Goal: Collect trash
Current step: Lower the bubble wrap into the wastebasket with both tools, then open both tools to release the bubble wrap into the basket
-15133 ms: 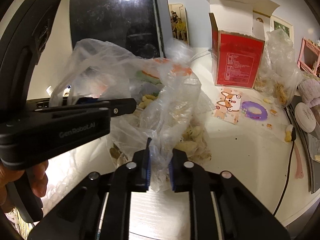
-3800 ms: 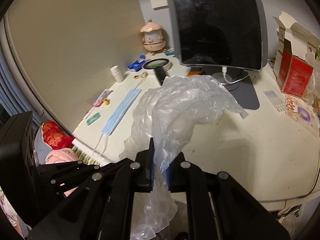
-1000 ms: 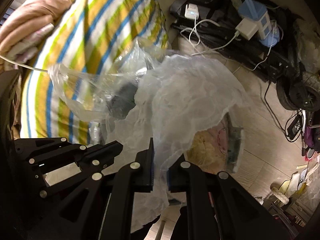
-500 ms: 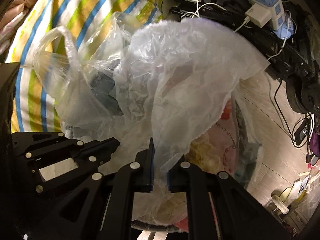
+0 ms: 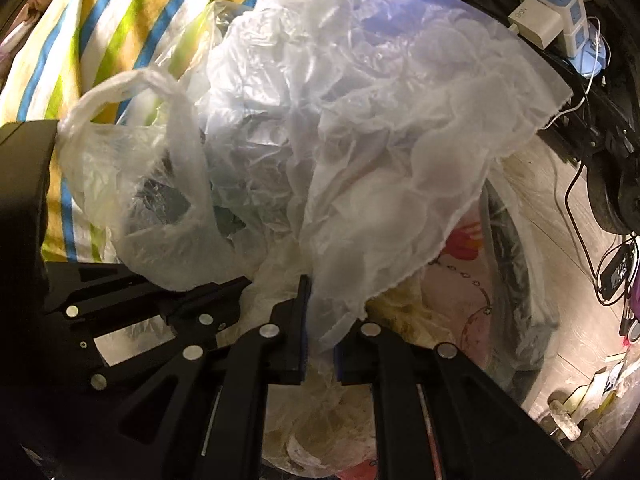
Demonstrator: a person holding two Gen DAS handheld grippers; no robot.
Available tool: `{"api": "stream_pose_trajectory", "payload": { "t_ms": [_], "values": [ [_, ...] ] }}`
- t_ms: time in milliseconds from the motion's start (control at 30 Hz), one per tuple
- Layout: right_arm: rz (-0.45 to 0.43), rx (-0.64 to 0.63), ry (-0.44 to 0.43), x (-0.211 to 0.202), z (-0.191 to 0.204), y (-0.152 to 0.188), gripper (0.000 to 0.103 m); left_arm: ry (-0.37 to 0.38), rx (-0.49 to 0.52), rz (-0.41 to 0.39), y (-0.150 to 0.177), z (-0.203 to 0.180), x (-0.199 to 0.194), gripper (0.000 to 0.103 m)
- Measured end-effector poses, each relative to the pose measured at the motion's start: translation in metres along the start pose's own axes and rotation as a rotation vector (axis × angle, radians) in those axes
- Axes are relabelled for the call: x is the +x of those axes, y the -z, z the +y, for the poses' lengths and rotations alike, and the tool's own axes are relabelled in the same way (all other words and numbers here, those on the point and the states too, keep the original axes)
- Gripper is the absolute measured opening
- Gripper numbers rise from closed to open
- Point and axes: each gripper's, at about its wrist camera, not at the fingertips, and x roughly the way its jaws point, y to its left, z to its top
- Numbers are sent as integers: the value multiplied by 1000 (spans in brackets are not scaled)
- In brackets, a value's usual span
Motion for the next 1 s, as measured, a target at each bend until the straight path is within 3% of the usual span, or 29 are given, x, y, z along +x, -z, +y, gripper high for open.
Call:
{"api": "stream_pose_trajectory", "payload": {
  "t_ms": [100, 167, 200, 233, 300, 367, 433, 500, 700, 833, 1000],
  "values": [
    [7, 12, 0, -3, -1, 0, 11, -6, -3, 1, 0, -6, -2, 0],
    [5, 9, 7, -7, -1, -3, 11, -17, -7, 5, 1, -4, -8, 9],
    [-4, -3, 19, -11, 1, -2, 11, -25, -12, 9, 1, 1, -9, 20],
    [-16, -14, 30, -17, 3, -2, 15, -54, -19, 11, 1, 3, -14, 42],
    [-33, -21, 47, -26, 5, 1, 25, -117, -24, -20, 3, 8, -26, 68],
    [-46, -9, 49, -39, 5, 2, 30, -105, -29, -27, 5, 11, -38, 70],
    [-58, 10, 58, -53, 4, 5, 45, -109, -21, -38, 7, 11, -51, 74],
    [-64, 24, 61, -63, 5, 8, 51, -114, -7, -53, 10, 10, -66, 78],
    [-91, 48, 80, -103, 16, 17, 58, -120, 26, -86, 25, -1, -111, 85],
    [-124, 66, 89, -132, 26, 18, 89, -121, 29, -99, 27, 0, -140, 91],
    [-159, 65, 110, -166, 35, 17, 93, -132, 31, -141, 27, -3, -179, 96]
  ]
}}
